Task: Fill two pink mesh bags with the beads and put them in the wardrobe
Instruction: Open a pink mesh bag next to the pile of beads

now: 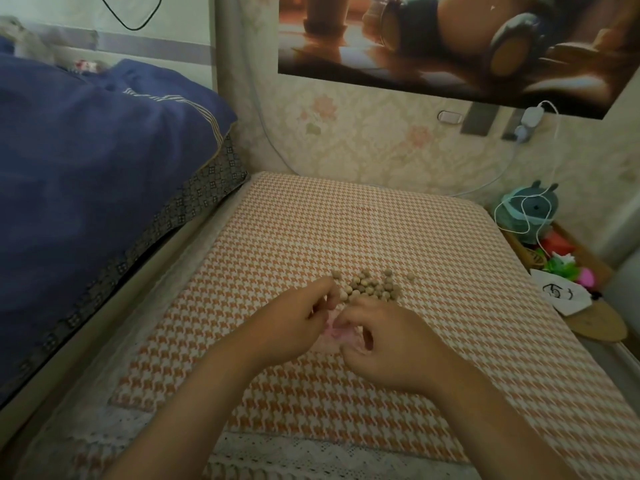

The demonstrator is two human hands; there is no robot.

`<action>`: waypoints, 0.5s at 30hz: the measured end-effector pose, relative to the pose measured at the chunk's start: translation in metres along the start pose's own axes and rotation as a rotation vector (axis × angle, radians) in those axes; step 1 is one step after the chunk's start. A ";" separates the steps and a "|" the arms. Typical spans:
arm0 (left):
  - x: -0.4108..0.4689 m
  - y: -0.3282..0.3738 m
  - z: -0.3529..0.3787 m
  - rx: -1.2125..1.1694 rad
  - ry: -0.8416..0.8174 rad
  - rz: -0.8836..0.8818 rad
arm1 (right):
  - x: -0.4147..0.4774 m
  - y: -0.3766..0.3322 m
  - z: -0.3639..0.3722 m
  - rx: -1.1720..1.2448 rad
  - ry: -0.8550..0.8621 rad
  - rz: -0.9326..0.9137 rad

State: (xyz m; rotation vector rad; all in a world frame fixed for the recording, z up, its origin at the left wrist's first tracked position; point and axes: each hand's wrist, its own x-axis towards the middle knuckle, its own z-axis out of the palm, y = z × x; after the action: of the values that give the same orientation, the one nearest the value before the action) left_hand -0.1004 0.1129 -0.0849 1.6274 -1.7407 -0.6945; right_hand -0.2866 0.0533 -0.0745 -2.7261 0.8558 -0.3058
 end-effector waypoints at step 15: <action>-0.021 0.008 -0.027 0.067 -0.166 0.020 | -0.002 -0.008 -0.002 0.426 0.001 0.100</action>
State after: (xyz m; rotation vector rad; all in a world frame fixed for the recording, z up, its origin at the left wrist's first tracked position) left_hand -0.0851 0.1357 -0.0636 1.6344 -1.9141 -0.7887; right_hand -0.2844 0.0609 -0.0706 -2.2833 0.8158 -0.4159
